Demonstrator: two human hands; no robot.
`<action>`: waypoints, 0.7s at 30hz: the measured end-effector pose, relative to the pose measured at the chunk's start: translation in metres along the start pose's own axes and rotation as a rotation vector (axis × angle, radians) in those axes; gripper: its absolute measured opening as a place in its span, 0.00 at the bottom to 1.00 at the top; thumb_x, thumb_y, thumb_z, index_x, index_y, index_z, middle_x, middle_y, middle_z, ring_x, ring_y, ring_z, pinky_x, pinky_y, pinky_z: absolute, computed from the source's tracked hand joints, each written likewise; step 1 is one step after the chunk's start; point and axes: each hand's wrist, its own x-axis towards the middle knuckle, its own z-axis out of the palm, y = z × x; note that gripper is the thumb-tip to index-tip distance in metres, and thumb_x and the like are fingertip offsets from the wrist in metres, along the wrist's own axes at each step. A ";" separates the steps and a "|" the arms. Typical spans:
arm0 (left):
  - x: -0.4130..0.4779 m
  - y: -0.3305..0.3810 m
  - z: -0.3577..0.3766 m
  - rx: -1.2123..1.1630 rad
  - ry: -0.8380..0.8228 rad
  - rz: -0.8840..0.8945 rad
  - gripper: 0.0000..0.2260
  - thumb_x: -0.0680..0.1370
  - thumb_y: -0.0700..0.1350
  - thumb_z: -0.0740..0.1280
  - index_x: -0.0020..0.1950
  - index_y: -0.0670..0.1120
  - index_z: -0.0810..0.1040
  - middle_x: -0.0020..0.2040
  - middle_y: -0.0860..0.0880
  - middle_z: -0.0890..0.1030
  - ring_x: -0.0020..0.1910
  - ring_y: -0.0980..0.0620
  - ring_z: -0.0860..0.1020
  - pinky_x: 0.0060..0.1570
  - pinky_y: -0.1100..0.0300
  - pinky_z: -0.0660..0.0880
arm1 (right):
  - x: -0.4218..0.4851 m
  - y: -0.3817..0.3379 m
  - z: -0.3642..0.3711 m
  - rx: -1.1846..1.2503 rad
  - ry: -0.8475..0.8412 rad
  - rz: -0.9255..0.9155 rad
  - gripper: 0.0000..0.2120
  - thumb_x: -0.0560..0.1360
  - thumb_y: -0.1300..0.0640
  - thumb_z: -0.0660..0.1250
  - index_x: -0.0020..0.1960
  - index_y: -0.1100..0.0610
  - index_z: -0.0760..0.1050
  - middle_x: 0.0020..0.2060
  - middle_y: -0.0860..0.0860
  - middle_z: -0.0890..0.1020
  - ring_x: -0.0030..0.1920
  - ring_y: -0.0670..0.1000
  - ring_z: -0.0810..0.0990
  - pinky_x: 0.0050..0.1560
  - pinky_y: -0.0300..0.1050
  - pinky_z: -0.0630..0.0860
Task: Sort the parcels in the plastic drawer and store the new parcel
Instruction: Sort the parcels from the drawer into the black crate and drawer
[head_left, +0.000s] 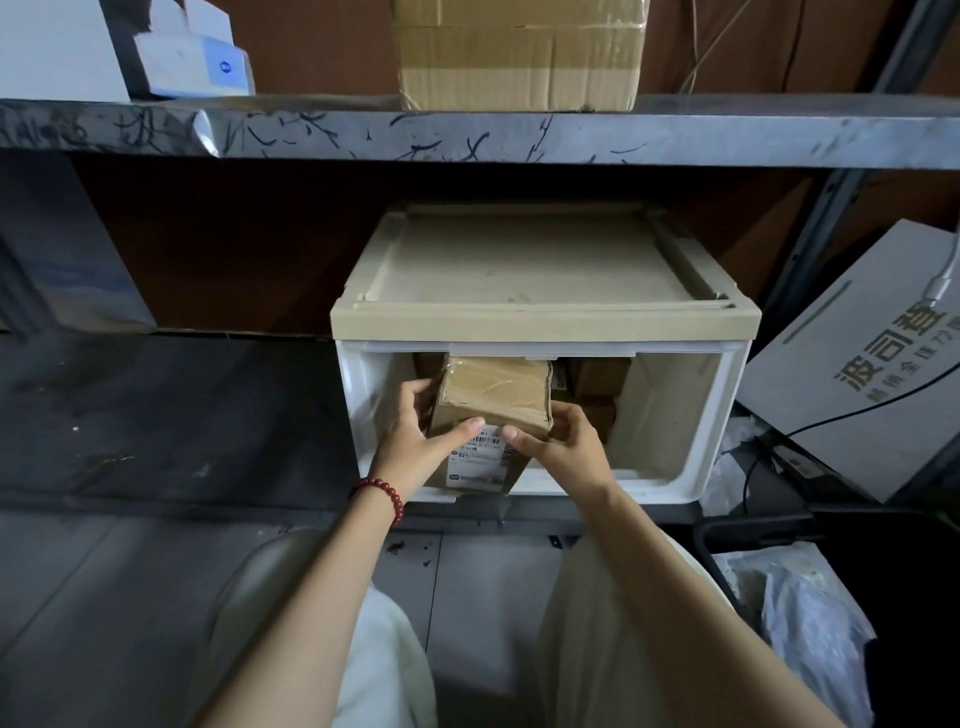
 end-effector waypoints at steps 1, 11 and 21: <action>-0.002 0.001 -0.001 0.009 0.000 -0.002 0.29 0.71 0.53 0.74 0.66 0.55 0.63 0.49 0.64 0.71 0.54 0.58 0.70 0.53 0.61 0.66 | -0.002 -0.001 -0.003 0.030 -0.006 0.002 0.32 0.64 0.54 0.80 0.63 0.58 0.70 0.54 0.51 0.82 0.52 0.47 0.82 0.55 0.42 0.78; -0.030 0.007 0.002 -0.050 0.044 0.008 0.27 0.66 0.68 0.70 0.61 0.61 0.67 0.57 0.58 0.78 0.58 0.56 0.75 0.45 0.65 0.70 | -0.026 -0.014 -0.015 0.232 -0.019 -0.053 0.30 0.58 0.43 0.78 0.54 0.55 0.72 0.48 0.55 0.84 0.48 0.52 0.84 0.47 0.48 0.80; -0.044 0.006 0.002 -0.131 0.121 0.064 0.27 0.61 0.71 0.67 0.59 0.69 0.70 0.62 0.55 0.75 0.60 0.56 0.75 0.54 0.55 0.77 | -0.035 -0.021 -0.022 0.137 -0.057 -0.041 0.18 0.73 0.42 0.69 0.54 0.54 0.75 0.38 0.47 0.83 0.44 0.47 0.82 0.50 0.48 0.79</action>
